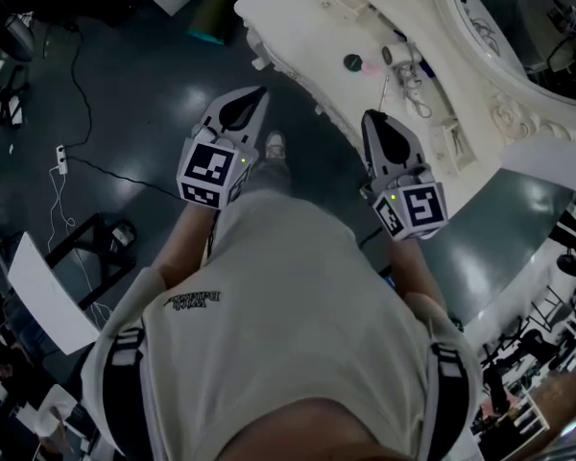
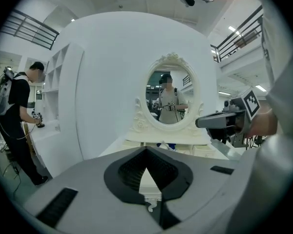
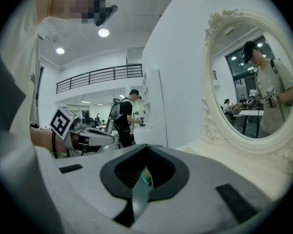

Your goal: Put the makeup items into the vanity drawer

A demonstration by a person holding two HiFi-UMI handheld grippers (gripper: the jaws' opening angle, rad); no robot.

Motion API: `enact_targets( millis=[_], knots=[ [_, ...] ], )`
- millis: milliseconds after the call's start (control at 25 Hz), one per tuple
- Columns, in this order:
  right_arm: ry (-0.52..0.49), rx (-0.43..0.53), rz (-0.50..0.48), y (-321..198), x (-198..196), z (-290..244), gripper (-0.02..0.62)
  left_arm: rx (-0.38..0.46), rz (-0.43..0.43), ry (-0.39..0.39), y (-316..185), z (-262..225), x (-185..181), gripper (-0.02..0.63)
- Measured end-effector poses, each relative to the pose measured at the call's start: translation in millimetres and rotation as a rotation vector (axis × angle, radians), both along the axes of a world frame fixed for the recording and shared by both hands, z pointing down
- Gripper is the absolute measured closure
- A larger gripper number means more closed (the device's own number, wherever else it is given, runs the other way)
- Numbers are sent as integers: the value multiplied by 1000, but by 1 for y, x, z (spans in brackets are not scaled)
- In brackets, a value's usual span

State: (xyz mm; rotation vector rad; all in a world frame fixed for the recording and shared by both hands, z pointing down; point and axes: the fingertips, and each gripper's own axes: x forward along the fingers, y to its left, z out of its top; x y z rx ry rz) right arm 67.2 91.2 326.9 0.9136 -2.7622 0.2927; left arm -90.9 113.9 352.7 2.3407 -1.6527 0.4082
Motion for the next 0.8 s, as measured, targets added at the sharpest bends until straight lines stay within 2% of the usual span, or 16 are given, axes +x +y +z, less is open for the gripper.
enact_targets(
  millis=[360,800],
  knots=[
    [21,37,92,-77,-43,-9,592,23,86,7,-77,-3,-48,592],
    [43,73,123,-104,-59,-24,592,61,132,21,-105,-16,-59,592]
  ],
)
